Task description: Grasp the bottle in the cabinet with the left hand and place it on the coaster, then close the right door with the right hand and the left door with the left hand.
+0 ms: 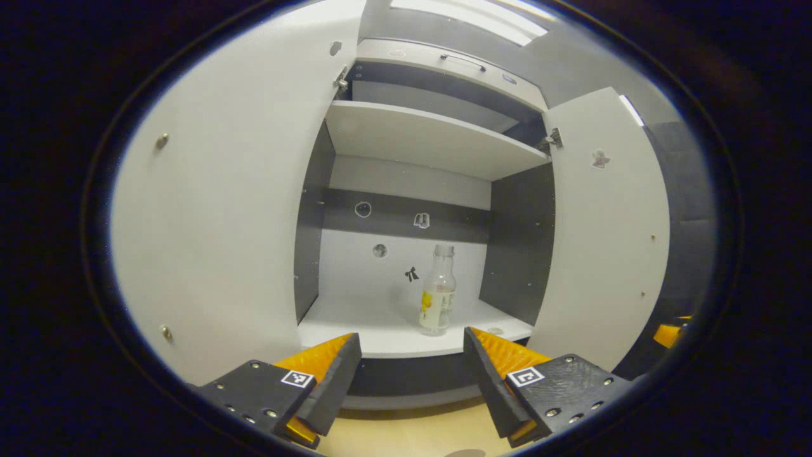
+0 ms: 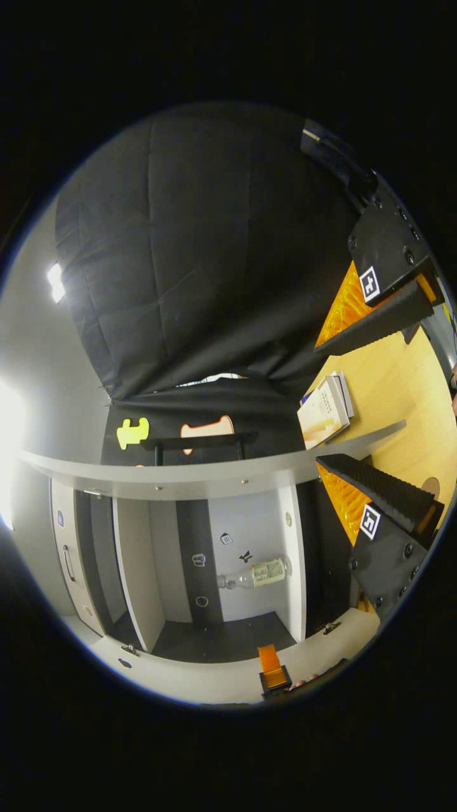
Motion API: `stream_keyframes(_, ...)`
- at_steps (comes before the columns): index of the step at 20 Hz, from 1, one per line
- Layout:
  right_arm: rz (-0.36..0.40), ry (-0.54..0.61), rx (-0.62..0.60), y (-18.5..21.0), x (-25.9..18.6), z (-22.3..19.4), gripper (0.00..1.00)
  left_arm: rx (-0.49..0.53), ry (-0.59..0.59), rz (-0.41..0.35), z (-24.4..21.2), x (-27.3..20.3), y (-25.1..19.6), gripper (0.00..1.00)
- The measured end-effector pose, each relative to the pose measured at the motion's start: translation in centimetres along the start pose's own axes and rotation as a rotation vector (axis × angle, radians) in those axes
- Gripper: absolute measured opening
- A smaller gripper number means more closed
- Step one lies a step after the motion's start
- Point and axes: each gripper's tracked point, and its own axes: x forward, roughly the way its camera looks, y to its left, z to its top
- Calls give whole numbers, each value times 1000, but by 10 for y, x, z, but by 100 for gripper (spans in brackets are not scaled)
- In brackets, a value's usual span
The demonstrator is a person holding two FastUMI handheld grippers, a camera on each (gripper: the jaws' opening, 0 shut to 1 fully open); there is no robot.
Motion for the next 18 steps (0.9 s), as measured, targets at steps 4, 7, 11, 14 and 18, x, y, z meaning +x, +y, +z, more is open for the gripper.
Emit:
stream_keyframes(4, -59, -20, 79, -20, 24, 9, 96, -5, -34, -24, 28, 49, -10, 94)
stream_keyframes(7, -88, -37, 99, -34, 40, 14, 99, 11, -61, -25, 43, 85, -11, 94)
stream_keyframes(11, -116, -29, 100, -51, 52, 11, 96, -24, -85, -67, 59, 128, -24, 94)
stream_keyframes(14, -106, -26, 124, -54, 59, 16, 99, -9, -87, -85, 63, 157, -35, 94)
stream_keyframes(18, -115, -16, 111, -64, 64, 13, 99, 30, -73, -119, 58, 189, -57, 94)
